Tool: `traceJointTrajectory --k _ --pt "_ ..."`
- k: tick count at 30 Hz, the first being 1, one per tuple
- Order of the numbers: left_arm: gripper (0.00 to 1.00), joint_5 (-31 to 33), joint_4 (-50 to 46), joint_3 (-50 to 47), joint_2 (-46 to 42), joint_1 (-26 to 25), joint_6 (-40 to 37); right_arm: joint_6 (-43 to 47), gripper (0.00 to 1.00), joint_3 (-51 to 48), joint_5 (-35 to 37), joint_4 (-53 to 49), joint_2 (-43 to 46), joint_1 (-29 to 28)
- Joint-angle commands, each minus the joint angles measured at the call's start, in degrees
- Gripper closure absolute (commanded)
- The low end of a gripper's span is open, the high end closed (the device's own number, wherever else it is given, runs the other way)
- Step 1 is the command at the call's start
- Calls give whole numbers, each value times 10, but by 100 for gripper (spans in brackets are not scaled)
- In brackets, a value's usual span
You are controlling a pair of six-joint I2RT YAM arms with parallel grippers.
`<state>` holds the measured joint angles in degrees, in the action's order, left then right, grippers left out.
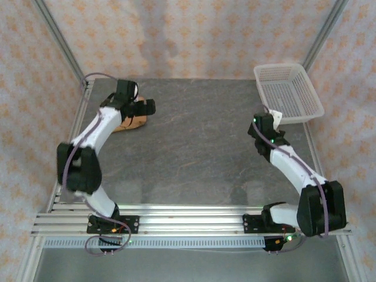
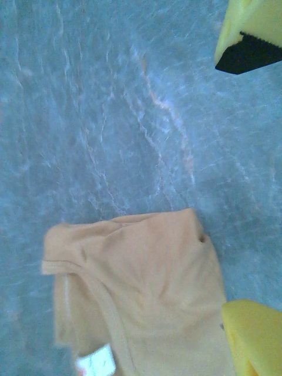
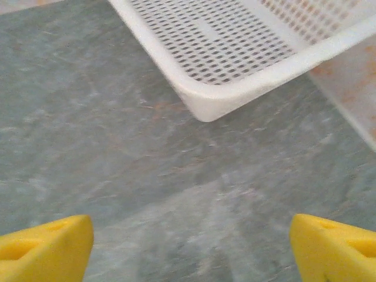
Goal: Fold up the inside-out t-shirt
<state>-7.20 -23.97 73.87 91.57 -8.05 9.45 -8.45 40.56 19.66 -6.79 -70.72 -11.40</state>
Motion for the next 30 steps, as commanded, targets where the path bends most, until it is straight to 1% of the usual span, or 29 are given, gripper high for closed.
traceJointTrajectory --k 1,2,3,4,5,7,9,10,12,13,15,17,18,19,20,21,22,23,24,30 --pt "0 169 142 -147 -85 -40 -93 114 10 -105 72 206 23 4" --pt "0 185 180 -191 -108 -40 -101 116 9 -132 67 258 26 8" --pt "0 201 205 -219 -119 -39 -103 115 6 -153 61 297 26 12" --pt "0 211 229 -246 -126 -37 -107 111 3 -175 45 341 26 18" --pt "0 219 244 -263 -129 -36 -109 113 3 -192 26 385 20 25" --pt "0 238 278 -294 -129 -35 -117 121 3 -204 13 441 -10 32" --pt "0 249 342 -337 -129 -33 -133 128 1 -201 21 487 -59 33" --pt "0 251 386 -359 -129 -31 -137 131 1 -194 22 496 -72 34" --pt "0 247 445 -394 -126 -25 -132 114 1 -193 2 521 -91 44" --pt "0 242 479 -412 -122 -23 -136 110 0 -193 -20 538 -105 54" --pt "0 246 533 -439 -105 -17 -134 104 0 -193 -27 556 -139 58" --pt "0 241 596 -463 -87 -7 -133 117 0 -211 -54 637 -183 58" --pt "0 235 611 -466 -79 0 -128 123 0 -216 -50 666 -194 58" --pt "0 225 603 -465 -77 12 -114 120 1 -214 -50 642 -184 58" --pt "0 201 612 -468 -73 29 -103 112 1 -206 -43 609 -172 58" --pt "0 178 619 -474 -73 43 -93 108 1 -198 -31 600 -176 58" --pt "0 165 650 -489 -67 50 -89 109 1 -194 -25 611 -187 58" --pt "0 164 688 -503 -56 49 -94 111 1 -199 -26 621 -186 58" --pt "0 165 670 -499 -60 48 -93 112 1 -199 -29 612 -181 58" --pt "0 170 674 -499 -58 45 -96 112 1 -199 -31 615 -183 58"
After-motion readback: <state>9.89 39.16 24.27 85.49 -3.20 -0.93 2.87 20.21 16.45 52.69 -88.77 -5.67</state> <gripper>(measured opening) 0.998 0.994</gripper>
